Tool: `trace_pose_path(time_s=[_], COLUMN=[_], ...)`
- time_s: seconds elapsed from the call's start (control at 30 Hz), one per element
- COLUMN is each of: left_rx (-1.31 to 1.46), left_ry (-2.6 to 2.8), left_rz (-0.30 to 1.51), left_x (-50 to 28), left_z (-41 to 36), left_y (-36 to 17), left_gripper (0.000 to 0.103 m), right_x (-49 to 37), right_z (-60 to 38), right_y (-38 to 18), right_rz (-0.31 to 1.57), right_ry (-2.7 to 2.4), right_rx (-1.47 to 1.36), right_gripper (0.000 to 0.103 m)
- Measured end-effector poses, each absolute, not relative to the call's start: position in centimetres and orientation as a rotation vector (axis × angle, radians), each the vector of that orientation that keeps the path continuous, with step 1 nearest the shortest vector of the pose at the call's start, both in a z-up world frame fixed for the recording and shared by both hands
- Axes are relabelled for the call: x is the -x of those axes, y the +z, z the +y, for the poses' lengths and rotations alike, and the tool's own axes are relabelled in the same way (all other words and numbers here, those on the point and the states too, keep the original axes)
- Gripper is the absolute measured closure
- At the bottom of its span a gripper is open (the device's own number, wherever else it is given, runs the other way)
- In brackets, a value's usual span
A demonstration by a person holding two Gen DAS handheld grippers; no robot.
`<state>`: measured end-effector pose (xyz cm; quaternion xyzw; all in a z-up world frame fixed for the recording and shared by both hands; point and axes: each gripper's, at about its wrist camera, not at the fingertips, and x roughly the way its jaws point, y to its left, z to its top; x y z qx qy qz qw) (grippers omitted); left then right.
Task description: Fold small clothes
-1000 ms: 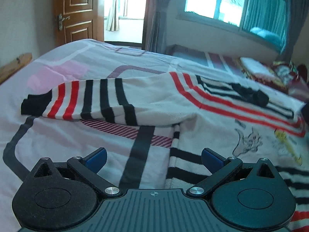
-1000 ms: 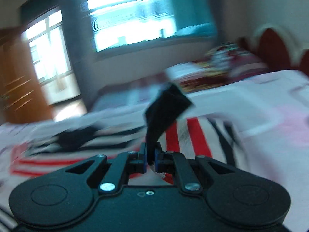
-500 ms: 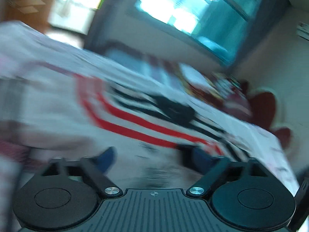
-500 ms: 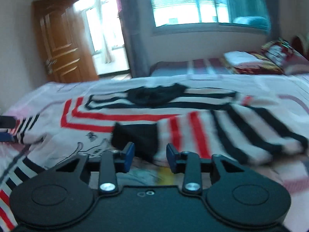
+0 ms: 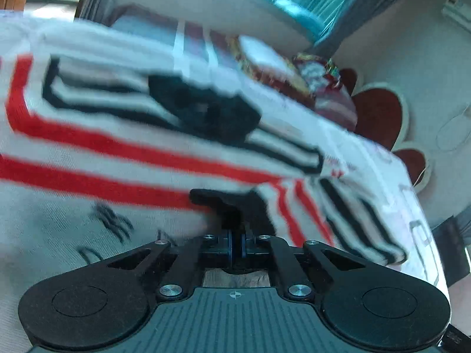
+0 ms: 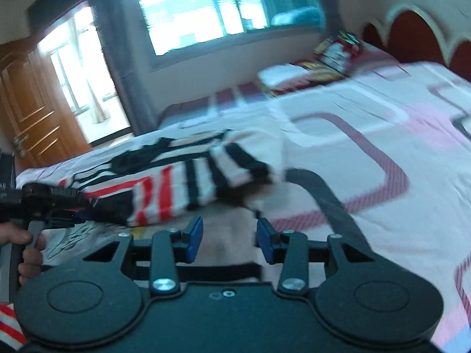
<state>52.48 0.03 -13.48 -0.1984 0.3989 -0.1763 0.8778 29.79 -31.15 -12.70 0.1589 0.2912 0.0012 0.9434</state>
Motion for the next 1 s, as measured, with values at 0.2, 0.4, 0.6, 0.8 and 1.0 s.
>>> trace_pose_path(time_s=[0.2,0.4,0.6,0.8,1.0], left_rx=[0.308,0.283,0.266,0.203,0.241], left_ry=[-0.364,-0.309,-0.310,-0.259,-0.274], left_rz=[0.710,0.748,0.772,0.805,0.798], left_x=[-50.2,-50.7,-50.3,-50.2,-49.9], left_z=[4.0,7.7,8.6,7.7,8.3], left_y=[-9.0,-9.9,-11.8,-14.0,-14.4], left_gripper=[0.098,0.098,0.098,0.098,0.097], right_x=[-31.1,-34.5,-37.1,-37.7,-37.4], right_z=[-34.5,-36.9,-37.9,-36.3,-36.6], right_y=[-14.1,-18.3,-20.9,-19.2,-17.0], right_rz=[0.610,0.612,0.610,0.627,0.668], right_ry=[0.040,0.148,0.126,0.025,0.077], right_rx=[-0.652,-1.134,-1.277,-1.038,-0.870], right_gripper=[0.062,0.061,0.068,0.094,0.078])
